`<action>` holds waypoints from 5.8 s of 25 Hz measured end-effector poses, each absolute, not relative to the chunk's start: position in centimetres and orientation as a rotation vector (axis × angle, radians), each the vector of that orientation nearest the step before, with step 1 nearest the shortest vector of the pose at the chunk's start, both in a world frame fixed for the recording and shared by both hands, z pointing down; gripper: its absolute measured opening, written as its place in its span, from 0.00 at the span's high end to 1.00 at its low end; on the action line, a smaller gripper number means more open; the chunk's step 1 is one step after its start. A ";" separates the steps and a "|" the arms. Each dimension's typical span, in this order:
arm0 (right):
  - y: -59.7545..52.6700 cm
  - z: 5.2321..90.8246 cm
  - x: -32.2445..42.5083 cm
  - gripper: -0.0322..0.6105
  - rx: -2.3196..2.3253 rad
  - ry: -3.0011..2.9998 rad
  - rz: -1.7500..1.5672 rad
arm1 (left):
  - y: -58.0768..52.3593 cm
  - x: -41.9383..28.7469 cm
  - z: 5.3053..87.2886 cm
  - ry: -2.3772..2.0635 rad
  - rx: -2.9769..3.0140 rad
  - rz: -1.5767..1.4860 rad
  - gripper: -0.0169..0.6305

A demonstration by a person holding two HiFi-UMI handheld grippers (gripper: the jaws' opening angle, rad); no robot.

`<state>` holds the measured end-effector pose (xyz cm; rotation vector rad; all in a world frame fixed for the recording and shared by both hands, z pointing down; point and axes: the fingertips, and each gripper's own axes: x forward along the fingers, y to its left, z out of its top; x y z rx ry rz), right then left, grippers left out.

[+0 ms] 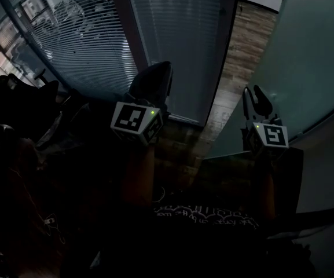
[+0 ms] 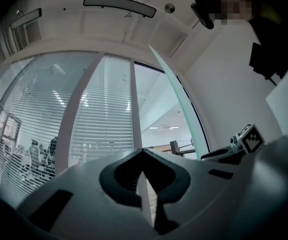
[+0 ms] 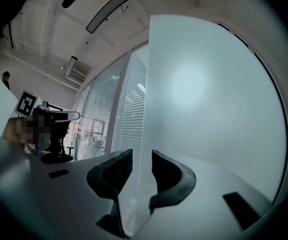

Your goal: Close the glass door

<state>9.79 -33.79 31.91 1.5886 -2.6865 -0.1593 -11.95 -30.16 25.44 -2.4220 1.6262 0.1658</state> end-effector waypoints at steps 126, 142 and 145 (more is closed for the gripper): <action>-67.6 30.4 7.9 0.87 1.920 -2.457 -0.083 | -62.1 -17.8 25.7 1.416 -2.580 0.172 0.97; -65.2 28.3 8.6 0.95 1.966 -2.496 -0.174 | -62.3 -17.1 26.2 1.400 -2.601 0.166 0.97; -65.0 28.8 8.6 0.95 1.954 -2.484 -0.160 | -62.2 -16.8 26.3 1.394 -2.605 0.167 0.97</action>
